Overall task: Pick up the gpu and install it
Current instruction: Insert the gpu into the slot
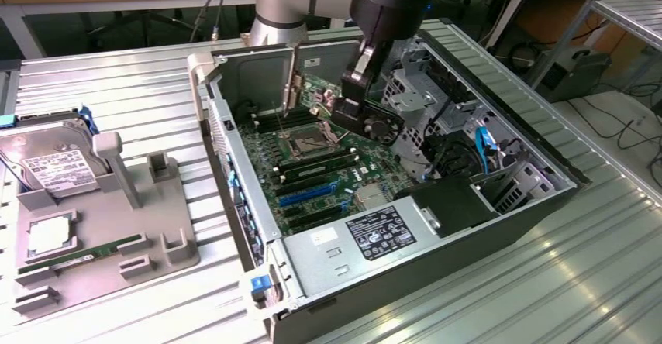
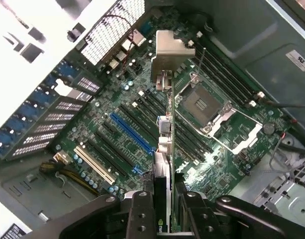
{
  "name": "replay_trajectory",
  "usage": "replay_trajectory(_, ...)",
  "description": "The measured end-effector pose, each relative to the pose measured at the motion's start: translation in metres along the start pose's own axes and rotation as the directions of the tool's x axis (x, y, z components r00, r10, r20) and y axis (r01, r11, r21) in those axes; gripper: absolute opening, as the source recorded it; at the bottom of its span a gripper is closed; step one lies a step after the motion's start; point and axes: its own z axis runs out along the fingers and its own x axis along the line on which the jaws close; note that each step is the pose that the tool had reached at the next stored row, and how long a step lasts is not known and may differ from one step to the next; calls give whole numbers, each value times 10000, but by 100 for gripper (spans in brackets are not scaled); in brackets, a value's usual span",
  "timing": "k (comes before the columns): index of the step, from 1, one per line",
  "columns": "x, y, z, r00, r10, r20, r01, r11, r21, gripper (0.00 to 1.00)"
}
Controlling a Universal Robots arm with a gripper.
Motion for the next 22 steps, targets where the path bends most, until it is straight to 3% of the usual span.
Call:
replay_trajectory(3,0,-1,15,9963,-856,5,856,9963,38,26)
replay_trajectory(5,0,-1,25,9906,-1365,4,1365,9906,59,26)
replay_trajectory(12,1,-3,58,9618,-2736,-19,2736,9618,89,26)
replay_trajectory(14,1,-3,81,9412,-3378,-45,3378,9412,79,26)
replay_trajectory(16,1,-5,98,9260,-3774,-60,3775,9260,70,26)
replay_trajectory(20,2,-7,145,8791,-4765,-103,4765,8792,38,26)
replay_trajectory(22,2,-8,163,8620,-5068,-116,5069,8620,27,26)
